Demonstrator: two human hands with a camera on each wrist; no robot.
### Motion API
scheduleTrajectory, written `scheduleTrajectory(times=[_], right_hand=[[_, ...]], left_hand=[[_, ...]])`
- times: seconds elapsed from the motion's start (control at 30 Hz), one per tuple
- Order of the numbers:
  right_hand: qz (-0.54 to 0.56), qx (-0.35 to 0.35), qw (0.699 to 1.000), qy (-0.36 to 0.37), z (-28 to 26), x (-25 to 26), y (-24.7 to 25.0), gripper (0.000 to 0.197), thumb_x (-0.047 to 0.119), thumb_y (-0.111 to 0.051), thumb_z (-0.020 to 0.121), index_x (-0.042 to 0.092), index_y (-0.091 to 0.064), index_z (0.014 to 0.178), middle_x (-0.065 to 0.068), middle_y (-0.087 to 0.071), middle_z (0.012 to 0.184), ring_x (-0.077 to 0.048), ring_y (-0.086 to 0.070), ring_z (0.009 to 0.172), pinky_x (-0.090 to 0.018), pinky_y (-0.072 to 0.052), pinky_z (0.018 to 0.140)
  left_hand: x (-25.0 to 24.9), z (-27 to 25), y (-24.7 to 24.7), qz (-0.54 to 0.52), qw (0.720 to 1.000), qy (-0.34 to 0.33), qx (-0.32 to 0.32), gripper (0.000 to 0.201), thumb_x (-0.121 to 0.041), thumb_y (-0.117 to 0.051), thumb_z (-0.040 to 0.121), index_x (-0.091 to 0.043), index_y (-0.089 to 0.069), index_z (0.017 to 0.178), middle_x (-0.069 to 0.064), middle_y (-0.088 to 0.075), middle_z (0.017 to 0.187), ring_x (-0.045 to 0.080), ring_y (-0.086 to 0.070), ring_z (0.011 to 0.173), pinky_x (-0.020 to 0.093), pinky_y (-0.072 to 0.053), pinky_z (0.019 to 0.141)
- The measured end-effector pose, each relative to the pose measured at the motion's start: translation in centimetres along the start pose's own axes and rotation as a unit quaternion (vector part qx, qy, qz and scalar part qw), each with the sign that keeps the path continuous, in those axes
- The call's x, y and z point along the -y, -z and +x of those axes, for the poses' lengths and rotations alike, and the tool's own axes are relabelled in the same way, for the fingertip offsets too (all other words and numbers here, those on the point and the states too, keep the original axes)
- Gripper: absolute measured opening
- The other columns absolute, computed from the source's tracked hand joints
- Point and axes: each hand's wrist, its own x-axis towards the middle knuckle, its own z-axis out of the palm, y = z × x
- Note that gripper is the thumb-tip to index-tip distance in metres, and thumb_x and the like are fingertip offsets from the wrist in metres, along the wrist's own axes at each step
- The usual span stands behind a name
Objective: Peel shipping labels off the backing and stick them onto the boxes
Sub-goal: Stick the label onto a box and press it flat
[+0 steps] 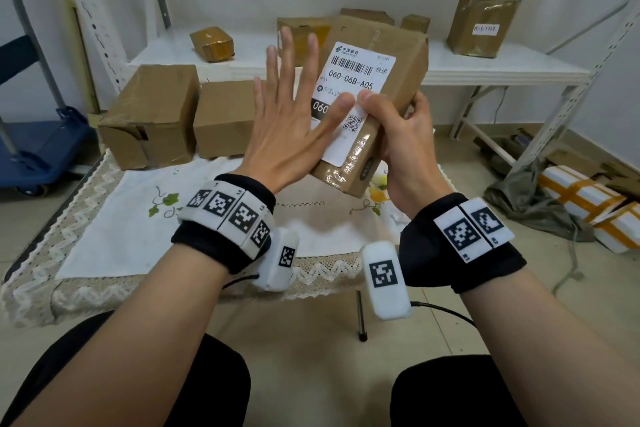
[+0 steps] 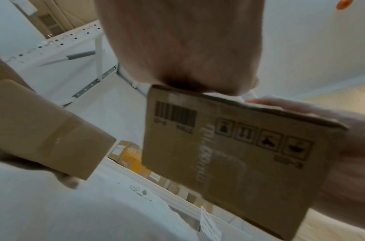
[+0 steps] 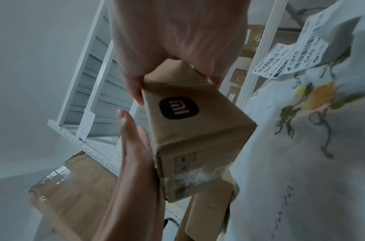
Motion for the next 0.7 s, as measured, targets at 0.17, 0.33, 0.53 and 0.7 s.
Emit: scheduleTrajectory(times=[0.17, 0.33, 0.53, 0.7], right_hand=[[-0.007, -0.042, 0.999, -0.012, 0.5, 0.3, 0.4, 0.094, 0.049, -0.086, 0.057, 0.025, -0.044, 0.137, -0.007, -0.056, 0.139, -0.02, -0.07, 0.114, -0.044, -0.06, 0.095], [-0.006, -0.052, 0.999, -0.005, 0.6, 0.1, 0.4, 0.095, 0.05, -0.087, 0.056, 0.027, -0.043, 0.137, -0.007, -0.056, 0.138, -0.022, -0.067, 0.118, -0.045, -0.059, 0.095], [0.022, -0.078, 0.997, -0.01, 0.9, 0.0, 0.2, 0.097, 0.048, -0.087, 0.054, 0.027, -0.042, 0.137, -0.007, -0.055, 0.138, -0.023, -0.067, 0.118, -0.044, -0.059, 0.095], [0.035, -0.097, 0.994, -0.016, 1.2, -0.1, 0.2, 0.1, 0.049, -0.087, 0.051, 0.026, -0.041, 0.137, -0.009, -0.054, 0.137, -0.024, -0.067, 0.116, -0.043, -0.061, 0.092]], left_hand=[[0.8, 0.0, -0.4, -0.001, 1.0, 0.011, 0.019, 0.081, -0.07, -0.015, 0.1, -0.027, 0.015, 0.161, 0.002, 0.028, 0.167, 0.022, 0.026, 0.154, 0.052, 0.017, 0.122], [-0.2, -0.2, -1.0, 0.037, 0.998, -0.021, 0.054, 0.092, -0.079, -0.01, 0.091, -0.027, 0.014, 0.162, 0.002, 0.029, 0.167, 0.022, 0.027, 0.154, 0.05, 0.018, 0.122], [-1.3, -0.6, -0.9, 0.067, 0.993, -0.048, 0.089, 0.108, -0.092, -0.002, 0.078, -0.025, 0.016, 0.161, 0.003, 0.03, 0.167, 0.024, 0.028, 0.154, 0.047, 0.02, 0.12], [-1.7, -0.7, -1.2, 0.079, 0.987, -0.067, 0.122, 0.116, -0.096, -0.002, 0.072, -0.024, 0.017, 0.161, 0.003, 0.03, 0.167, 0.022, 0.028, 0.154, 0.042, 0.023, 0.118]])
